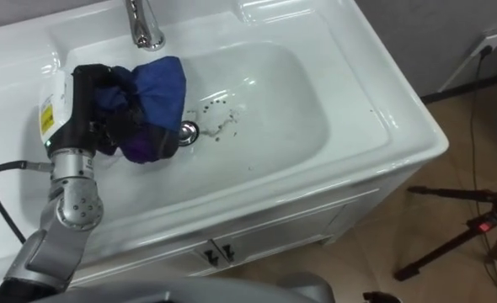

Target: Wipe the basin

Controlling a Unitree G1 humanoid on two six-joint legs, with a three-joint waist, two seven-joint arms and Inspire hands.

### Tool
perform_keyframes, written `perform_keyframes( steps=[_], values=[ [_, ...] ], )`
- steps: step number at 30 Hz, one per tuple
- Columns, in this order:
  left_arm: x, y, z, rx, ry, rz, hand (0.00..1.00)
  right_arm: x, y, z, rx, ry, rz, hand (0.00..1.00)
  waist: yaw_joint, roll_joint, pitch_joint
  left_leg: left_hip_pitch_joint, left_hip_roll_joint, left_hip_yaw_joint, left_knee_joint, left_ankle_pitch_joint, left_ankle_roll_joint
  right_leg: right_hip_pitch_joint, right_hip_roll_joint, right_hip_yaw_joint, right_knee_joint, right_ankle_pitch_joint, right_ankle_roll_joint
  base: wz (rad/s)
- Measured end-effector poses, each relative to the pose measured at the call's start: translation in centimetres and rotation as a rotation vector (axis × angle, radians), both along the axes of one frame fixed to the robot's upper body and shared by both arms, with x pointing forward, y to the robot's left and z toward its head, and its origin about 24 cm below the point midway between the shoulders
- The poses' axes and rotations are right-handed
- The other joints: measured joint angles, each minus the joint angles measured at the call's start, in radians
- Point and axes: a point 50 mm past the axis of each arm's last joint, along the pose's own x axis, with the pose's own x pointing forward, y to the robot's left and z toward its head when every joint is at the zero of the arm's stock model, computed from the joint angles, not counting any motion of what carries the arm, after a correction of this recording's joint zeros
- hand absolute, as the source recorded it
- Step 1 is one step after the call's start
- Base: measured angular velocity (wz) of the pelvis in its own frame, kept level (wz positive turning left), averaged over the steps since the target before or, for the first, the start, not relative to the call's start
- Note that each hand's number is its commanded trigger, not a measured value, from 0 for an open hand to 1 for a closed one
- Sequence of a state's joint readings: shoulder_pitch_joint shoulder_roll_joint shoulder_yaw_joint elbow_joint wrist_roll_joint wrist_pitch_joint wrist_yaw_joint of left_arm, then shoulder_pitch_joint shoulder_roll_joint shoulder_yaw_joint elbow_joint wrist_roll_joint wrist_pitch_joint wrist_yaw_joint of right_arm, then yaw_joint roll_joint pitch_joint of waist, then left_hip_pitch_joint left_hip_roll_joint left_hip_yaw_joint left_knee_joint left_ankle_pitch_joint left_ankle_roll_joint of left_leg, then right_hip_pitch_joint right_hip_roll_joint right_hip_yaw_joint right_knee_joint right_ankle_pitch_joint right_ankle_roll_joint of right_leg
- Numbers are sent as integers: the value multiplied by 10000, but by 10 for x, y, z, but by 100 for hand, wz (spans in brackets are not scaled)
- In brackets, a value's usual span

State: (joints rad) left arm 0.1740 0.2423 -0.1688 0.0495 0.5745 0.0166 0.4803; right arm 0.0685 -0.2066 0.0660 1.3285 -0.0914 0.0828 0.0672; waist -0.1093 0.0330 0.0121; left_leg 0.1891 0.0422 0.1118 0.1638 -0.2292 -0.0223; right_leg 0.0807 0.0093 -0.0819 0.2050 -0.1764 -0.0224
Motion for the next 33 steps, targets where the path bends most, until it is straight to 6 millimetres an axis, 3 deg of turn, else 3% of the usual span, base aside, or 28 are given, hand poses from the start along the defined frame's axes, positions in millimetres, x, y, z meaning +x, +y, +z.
perform_keyframes(
  steps=[5, 13, 24, 29, 33],
  values=[
    [0, -1, 2, 704, -222, -189, 100, -1, 0, 0, 3, 38, 25, 0, 51, 75, -48, -2, 3, -1, -2, 0, 0, -105, 52, 164, 3, -2, 2, -4],
    [0, 0, 2, 1630, -289, -286, 100, -8, 0, 0, -12, 236, -57, 0, 96, 46, -31, 33, 56, 143, -1, 0, 0, -122, 112, 254, 10, 16, -26, -3],
    [-7, 22, -18, 3266, 1034, -147, 100, -16, -1, 0, -44, 557, -54, 0, 129, 88, -57, -65, 67, 290, -47, 0, -1, -271, 132, 315, 8, 43, -36, -4],
    [-5, 38, -16, 4071, 1314, 142, 100, -16, -3, 0, -31, 565, -32, 0, 51, 305, -54, -26, 70, 266, -54, 0, -1, -229, 150, 429, 10, 86, -41, -8],
    [4, 39, -12, 4185, 1535, 86, 100, -20, -2, 0, 61, 778, -140, 0, 34, 554, -19, -19, 63, 274, -54, -1, 0, -189, 132, 389, 5, 97, -32, 2]
  ],
)
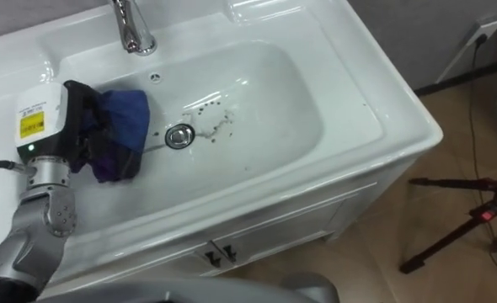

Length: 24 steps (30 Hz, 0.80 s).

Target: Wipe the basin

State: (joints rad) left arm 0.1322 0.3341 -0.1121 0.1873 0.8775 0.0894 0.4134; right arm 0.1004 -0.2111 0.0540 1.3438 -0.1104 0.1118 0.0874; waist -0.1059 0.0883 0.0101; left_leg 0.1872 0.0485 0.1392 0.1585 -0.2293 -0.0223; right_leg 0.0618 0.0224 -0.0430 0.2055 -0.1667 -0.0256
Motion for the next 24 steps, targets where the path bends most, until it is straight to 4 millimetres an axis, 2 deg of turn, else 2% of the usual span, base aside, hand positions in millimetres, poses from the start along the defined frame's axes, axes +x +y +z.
perform_keyframes(
  steps=[8, 13, 20, 24],
  values=[
    [16, 3, 8, 549, 593, -116, 100, -5, -1, 0, -57, 347, -11, 0, -45, 55, 18, 31, 2, 58, 20, 0, 0, -6, 0, 5, -55, -16, 14, 3],
    [16, 7, 8, 1000, 953, 35, 100, -5, -1, 0, -68, 350, 6, 0, -75, 76, 17, 1, 2, 173, 21, 0, 0, -94, 1, 13, -16, -4, 18, -4],
    [13, 13, 1, 1009, 1749, 387, 100, -2, -2, 1, -127, 288, 63, 0, -144, 115, 17, -19, 7, 248, 26, 0, 0, -140, 24, 123, -18, -4, 17, -5],
    [10, 17, -8, 999, 2597, 676, 100, -4, -5, 2, -234, 329, -232, 0, -362, 143, 0, -6, 8, 271, 24, 0, 0, -116, 29, 129, -19, -4, 15, -1]
  ],
)
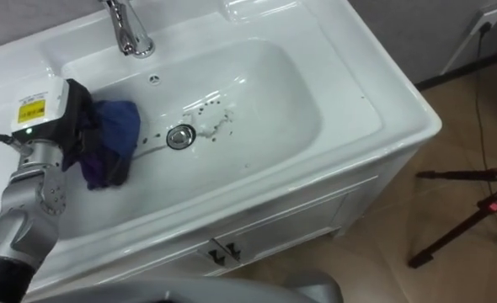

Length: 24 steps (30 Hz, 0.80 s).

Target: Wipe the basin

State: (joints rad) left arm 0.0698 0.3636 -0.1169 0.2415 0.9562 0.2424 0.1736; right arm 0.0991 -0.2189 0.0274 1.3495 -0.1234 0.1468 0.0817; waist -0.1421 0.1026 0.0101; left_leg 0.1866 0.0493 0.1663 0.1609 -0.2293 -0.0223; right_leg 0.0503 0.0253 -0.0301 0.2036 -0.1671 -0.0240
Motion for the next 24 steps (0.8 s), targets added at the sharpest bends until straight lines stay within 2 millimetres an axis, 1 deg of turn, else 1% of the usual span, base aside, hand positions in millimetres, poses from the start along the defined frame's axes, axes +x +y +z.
perform_keyframes(
  steps=[2, 3, 4, 6, 10, 13, 14, 19, 23, 24],
  values=[
    [-4, 2, -10, -15, 618, 88, 100, 2, -1, 0, -34, -93, -47, 0, -48, 20, -14, 9, 3, 15, -5, 0, 0, 25, 1, 10, 12, 0, -1, -5],
    [-7, 5, -17, -31, 1082, 201, 100, 4, -1, 0, -37, -181, -67, 0, -173, 21, -14, 8, 12, 36, -9, 0, 0, 44, 6, 20, 18, 4, -7, -4],
    [-9, 6, -20, -33, 1300, 266, 100, 4, -1, 0, -32, -192, -76, 0, -202, 18, -12, 10, 17, 45, -17, 0, 0, 44, 11, 20, 19, 6, -10, -5],
    [-13, 8, -28, -52, 1922, 393, 100, 5, -1, 0, -21, -208, -118, 0, -277, 0, -2, 31, 53, 184, -30, -1, -1, 40, 32, 23, 30, 21, -29, -5],
    [-12, 11, -33, -82, 2418, 479, 100, 6, -1, 0, -16, -240, -143, 0, -421, -39, 29, 29, 70, 238, -32, -1, -2, 10, 53, 27, 3, 22, -37, -1],
    [-11, 11, -34, -117, 2590, 493, 100, 6, -1, 1, -22, -246, -147, 0, -442, -42, 53, 61, 72, 253, -31, -2, -2, 2, 63, 59, -14, 15, -43, -2],
    [-12, 11, -35, -126, 2694, 480, 100, 6, -1, 1, -25, -238, -142, 0, -455, -65, 86, 81, 71, 252, -30, -2, -2, 1, 62, 63, -18, 3, -47, -4],
    [-11, 8, -41, -195, 3087, 519, 100, 4, -2, 1, -95, -109, -177, 0, -498, -18, 78, 82, 77, 255, -27, -1, -2, -39, 63, 44, 23, -21, -59, 0],
    [-7, 3, -42, -329, 3153, 608, 100, 5, -4, 2, -163, -121, -192, 0, -510, -26, 46, 1, 76, 255, -18, -1, -3, -157, 58, 30, 186, -26, -67, 0],
    [-7, 3, -42, -350, 3184, 650, 100, 6, -5, 2, -195, -129, -197, 0, -510, -40, 18, 2, 76, 256, -11, -1, -3, -153, 59, 30, 184, -28, -69, 0]
  ],
)
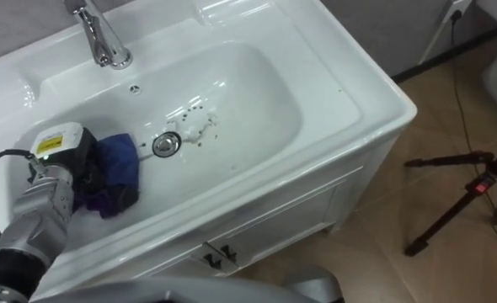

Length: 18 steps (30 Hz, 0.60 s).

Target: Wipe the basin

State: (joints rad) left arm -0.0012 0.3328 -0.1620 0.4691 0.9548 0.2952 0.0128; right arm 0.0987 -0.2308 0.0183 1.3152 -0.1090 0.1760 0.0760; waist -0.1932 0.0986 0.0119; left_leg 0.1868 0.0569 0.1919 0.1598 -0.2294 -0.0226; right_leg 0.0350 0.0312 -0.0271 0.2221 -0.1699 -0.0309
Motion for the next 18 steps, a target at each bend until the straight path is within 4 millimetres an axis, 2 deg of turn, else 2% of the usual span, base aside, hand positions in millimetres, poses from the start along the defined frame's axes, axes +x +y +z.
perform_keyframes(
  steps=[4, 8, 13, 18],
  values=[
    [1, -5, -3, -161, 66, 28, 100, 1, -1, 0, -55, -79, -195, 0, -19, -92, -52, 25, 1, 0, 1, 0, 0, 52, 0, -20, -10, 0, -1, 3],
    [4, -6, -6, -210, 241, 11, 100, 1, 0, 0, -62, -155, -313, 0, -7, -218, -35, 175, -11, -3, -2, -1, 0, 200, -5, 5, 3, -51, 12, 2],
    [5, -8, -6, -343, 232, 46, 100, 2, 1, 0, -129, -110, -324, 0, -136, -252, -31, 176, -11, -4, 3, 0, 0, 174, -8, -1, 21, -49, 15, 3],
    [8, -19, -8, -784, 131, 120, 100, 3, 2, 0, -206, -128, -298, 0, -228, -267, -23, 189, -8, -2, 4, 0, 0, 162, 8, 91, 38, -53, 20, -1]
  ],
)
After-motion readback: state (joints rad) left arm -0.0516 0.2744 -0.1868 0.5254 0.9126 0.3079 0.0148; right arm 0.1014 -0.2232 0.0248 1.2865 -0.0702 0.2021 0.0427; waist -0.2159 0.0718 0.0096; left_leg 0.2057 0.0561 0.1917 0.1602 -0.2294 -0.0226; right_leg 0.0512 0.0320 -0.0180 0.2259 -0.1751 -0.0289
